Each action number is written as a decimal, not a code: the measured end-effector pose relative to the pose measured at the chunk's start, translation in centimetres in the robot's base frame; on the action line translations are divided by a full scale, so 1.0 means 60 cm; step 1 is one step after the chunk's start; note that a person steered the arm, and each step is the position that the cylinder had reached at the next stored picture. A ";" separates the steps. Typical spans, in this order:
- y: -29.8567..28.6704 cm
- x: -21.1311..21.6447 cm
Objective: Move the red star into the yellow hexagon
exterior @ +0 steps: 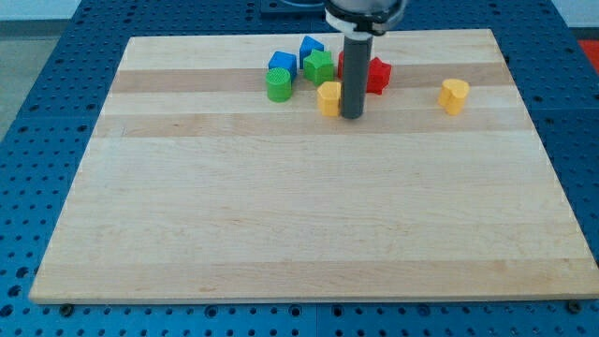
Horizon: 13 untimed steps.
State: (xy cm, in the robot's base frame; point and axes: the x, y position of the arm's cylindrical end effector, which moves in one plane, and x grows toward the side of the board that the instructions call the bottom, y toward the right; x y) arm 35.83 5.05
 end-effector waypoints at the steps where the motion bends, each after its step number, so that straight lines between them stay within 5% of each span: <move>1: -0.001 -0.043; 3: -0.001 -0.044; 5: 0.047 0.046; 7: 0.157 -0.095; 13: 0.078 -0.104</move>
State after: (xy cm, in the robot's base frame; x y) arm 29.58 9.72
